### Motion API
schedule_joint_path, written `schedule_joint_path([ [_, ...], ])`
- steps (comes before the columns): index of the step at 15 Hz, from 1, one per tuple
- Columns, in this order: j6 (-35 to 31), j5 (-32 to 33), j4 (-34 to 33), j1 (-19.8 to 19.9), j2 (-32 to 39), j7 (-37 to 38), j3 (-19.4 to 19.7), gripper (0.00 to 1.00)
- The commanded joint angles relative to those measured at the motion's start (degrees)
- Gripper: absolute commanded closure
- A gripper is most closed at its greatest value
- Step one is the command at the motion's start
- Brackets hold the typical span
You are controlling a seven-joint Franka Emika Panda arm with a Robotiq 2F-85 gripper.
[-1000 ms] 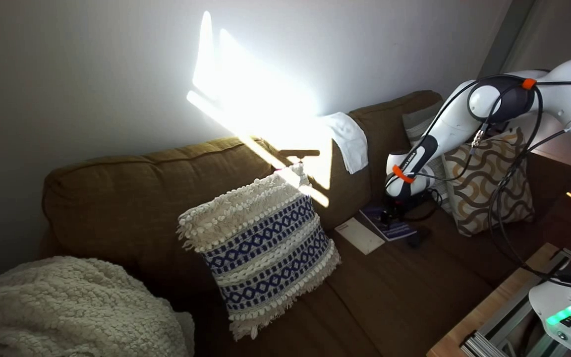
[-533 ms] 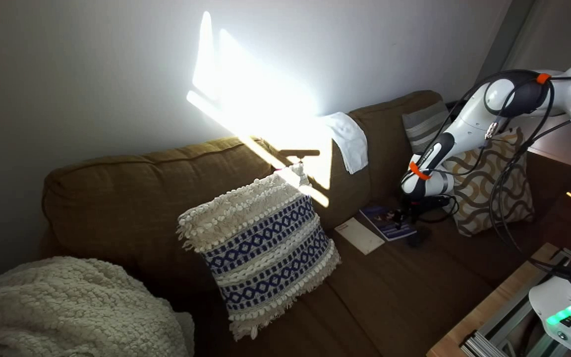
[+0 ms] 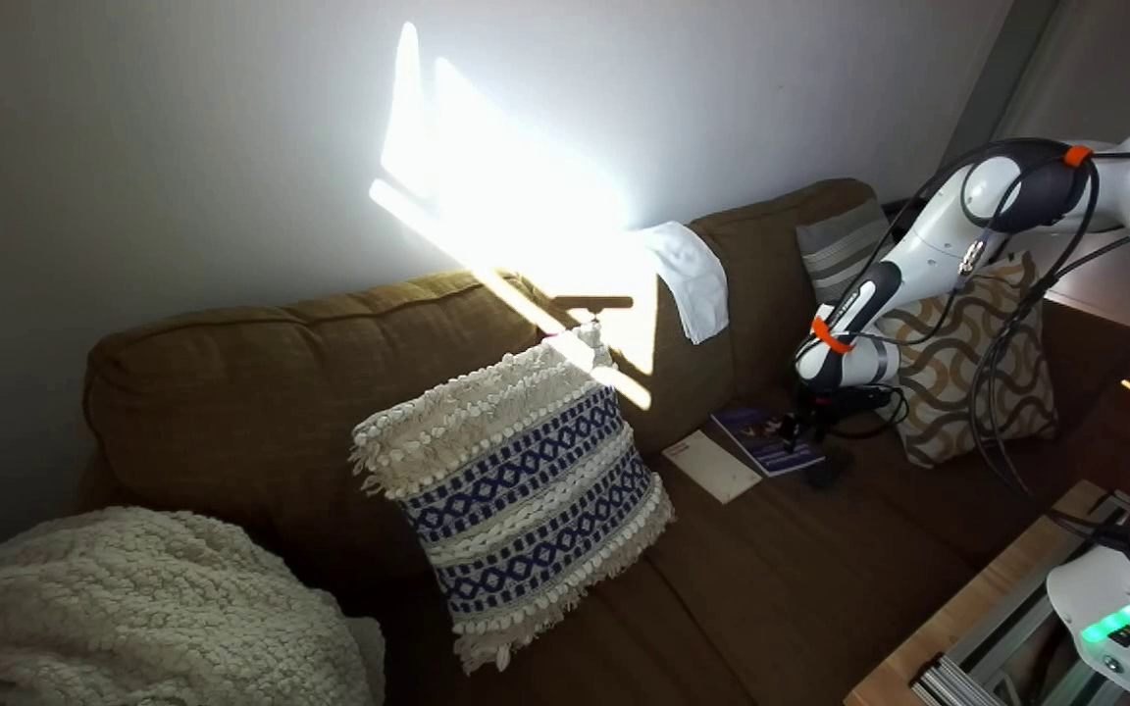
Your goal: Remove the white book from the blue book, put it on the sofa and then put the blue book on top of the white book
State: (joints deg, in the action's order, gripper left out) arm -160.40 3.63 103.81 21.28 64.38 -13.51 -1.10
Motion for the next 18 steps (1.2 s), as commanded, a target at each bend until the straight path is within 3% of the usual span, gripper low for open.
schedule_joint_path([
  [1, 2.40, -1.45, -3.22, 6.19, 2.44, -5.54, -2.32, 0.00],
  [6, 3.08, -3.03, -6.77, 14.57, 5.65, -12.80, -6.68, 0.00],
  [11, 4.48, -4.93, -12.72, 24.35, 11.35, -20.12, -15.14, 0.00],
  [15, 11.07, -6.30, -18.51, 26.18, 15.30, -21.58, -17.15, 0.04],
  [18, 15.39, -8.07, -22.88, 26.06, 17.84, -22.60, -17.27, 0.00],
])
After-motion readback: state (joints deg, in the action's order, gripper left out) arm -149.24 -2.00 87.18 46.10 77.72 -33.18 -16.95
